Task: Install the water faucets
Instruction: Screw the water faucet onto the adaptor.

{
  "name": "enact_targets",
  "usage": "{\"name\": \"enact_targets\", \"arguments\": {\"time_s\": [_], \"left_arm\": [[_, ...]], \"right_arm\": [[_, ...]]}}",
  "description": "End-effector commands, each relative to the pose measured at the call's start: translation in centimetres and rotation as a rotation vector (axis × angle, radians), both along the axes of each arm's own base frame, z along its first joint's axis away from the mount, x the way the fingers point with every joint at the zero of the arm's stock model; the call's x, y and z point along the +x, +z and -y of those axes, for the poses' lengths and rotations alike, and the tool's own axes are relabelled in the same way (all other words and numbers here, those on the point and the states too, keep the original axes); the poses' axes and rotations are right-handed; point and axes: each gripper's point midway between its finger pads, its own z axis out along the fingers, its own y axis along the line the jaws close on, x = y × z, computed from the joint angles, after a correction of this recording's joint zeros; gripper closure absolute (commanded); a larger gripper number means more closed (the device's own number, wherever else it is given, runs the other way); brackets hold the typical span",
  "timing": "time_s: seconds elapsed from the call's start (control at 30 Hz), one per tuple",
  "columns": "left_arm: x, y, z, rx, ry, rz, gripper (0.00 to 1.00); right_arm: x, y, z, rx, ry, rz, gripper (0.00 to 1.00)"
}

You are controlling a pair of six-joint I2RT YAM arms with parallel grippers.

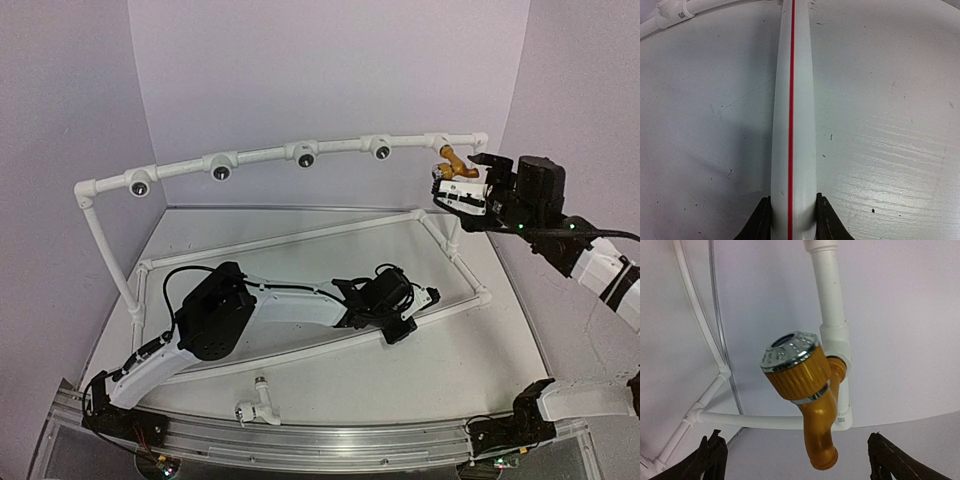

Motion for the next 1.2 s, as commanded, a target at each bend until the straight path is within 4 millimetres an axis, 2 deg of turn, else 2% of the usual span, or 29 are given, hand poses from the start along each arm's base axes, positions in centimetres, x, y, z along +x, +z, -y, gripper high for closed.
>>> {"name": "enact_targets", "arguments": {"time_s": [0.0, 0.07, 0.13, 0.23, 0.33, 0.4, 0.47, 0.57, 0.67, 0.77, 0.83, 0.93, 1.03, 1.07, 1.13, 1.17], "left_arm": [[-9.1, -16.5, -10.6, 0.526, -0.128, -0.300, 1.00], [-9.1, -16.5, -10.6, 0.527, -0.127, -0.300, 1.00], [-9.1, -16.5, -10.6, 0.528, -0.125, -0.300, 1.00], [-9.1, -16.5, -10.6, 0.528, -0.126, -0.299, 1.00], [-9.1, -16.5, -10.5, 0.526, -0.127, -0.300, 1.00], [-9.1, -16.5, -10.5, 0.526, -0.127, -0.300, 1.00], [-9.1, -16.6, -10.5, 0.527, -0.128, -0.301, 1.00], [-9.1, -16.6, -10.5, 0.528, -0.128, -0.301, 1.00], [-9.1, -16.6, -10.6, 0.531, -0.127, -0.303, 1.00], [-9.1, -16.6, -10.6, 0.533, -0.127, -0.304, 1.00], [-9.1, -16.6, -10.6, 0.533, -0.125, -0.303, 1.00], [-9.1, -16.7, -10.7, 0.535, -0.124, -0.304, 1.00], [-9.1, -16.6, -10.7, 0.535, -0.124, -0.304, 1.00], [-9.2, -16.7, -10.8, 0.536, -0.124, -0.305, 1.00], [-9.1, -16.7, -10.8, 0.536, -0.126, -0.304, 1.00], [-9.2, -16.7, -10.7, 0.536, -0.127, -0.305, 1.00]], "right_arm": [[1.5, 3.8, -0.6, -0.218, 0.020, 0.139, 0.02], [2.7, 3.2, -0.9, -0.223, -0.005, 0.140, 0.02], [3.8, 3.9, -1.1, -0.175, -0.047, 0.177, 0.06], [4.6, 5.1, -1.9, -0.032, -0.093, 0.220, 0.26], [4.9, 5.4, -2.5, 0.205, -0.129, 0.187, 0.44], [5.1, 5.7, -2.4, 0.399, -0.174, 0.167, 0.62], [5.1, 6.3, -1.8, 0.670, -0.228, 0.152, 0.78], [5.1, 6.8, -0.2, 1.166, -0.320, 0.128, 0.87], [4.6, 6.3, -0.5, 1.604, -0.283, 0.028, 0.95], [4.9, 5.2, 0.2, 2.030, -0.269, -0.077, 1.00], [5.1, 4.0, 1.3, 2.302, -0.278, -0.147, 1.00], [5.5, 0.7, 2.9, 2.733, -0.294, -0.317, 1.00], [5.0, -2.3, 3.9, 3.067, -0.309, -0.438, 0.97], [4.7, -3.6, 4.2, -3.018, 0.302, 0.442, 0.93], [3.9, -4.8, 4.9, -2.915, 0.253, 0.431, 0.84], [3.5, -5.6, 5.3, -2.928, 0.263, 0.420, 0.76]]}}
